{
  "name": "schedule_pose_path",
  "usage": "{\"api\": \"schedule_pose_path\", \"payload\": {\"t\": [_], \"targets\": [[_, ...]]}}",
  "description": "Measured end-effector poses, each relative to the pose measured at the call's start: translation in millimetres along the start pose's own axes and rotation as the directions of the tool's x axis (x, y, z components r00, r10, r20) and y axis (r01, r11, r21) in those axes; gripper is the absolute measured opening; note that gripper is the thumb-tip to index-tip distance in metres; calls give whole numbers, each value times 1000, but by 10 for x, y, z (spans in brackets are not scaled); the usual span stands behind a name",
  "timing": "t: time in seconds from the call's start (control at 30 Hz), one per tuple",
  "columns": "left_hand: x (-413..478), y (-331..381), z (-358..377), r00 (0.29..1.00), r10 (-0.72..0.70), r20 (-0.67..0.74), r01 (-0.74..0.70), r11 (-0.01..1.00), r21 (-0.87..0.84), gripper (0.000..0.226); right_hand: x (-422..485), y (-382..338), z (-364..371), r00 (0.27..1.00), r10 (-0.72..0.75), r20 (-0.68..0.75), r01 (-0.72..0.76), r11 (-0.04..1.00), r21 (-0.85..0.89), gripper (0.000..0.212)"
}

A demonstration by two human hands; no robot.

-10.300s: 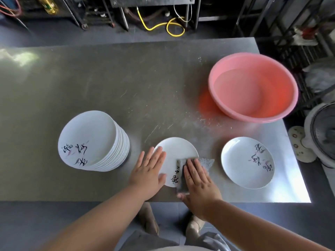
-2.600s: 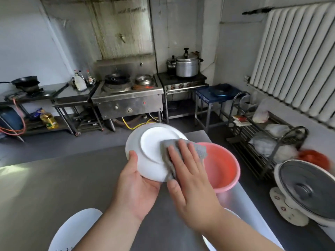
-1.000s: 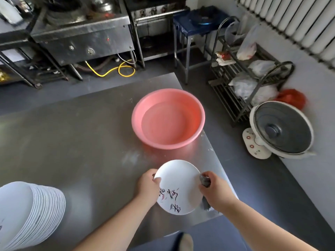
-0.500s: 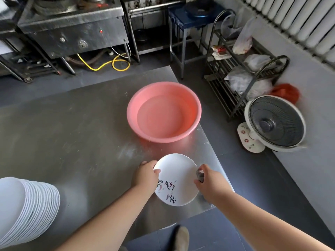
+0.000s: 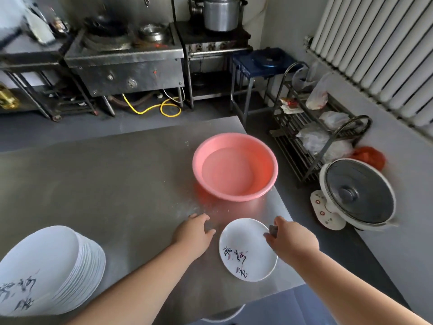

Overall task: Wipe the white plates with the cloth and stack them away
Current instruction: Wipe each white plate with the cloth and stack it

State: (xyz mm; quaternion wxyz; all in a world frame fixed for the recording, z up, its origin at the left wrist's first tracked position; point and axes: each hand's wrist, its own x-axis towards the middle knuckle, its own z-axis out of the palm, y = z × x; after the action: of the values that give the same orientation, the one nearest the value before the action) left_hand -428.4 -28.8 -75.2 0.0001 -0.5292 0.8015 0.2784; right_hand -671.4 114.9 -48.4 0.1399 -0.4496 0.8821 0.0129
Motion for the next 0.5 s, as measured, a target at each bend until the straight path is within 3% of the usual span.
{"api": "schedule_pose_path", "payload": {"t": [0.23, 0.5], "targets": [[-516, -1040, -1200, 976, -64, -210, 83, 993, 85, 40, -13, -1639, -161, 946, -326, -3, 323, 938, 126, 43], [-1413, -2676, -2132, 842, -384, -378, 408, 913, -20, 32, -406, -3586, -138, 818, -575, -2, 568, 807, 165, 47]]}}
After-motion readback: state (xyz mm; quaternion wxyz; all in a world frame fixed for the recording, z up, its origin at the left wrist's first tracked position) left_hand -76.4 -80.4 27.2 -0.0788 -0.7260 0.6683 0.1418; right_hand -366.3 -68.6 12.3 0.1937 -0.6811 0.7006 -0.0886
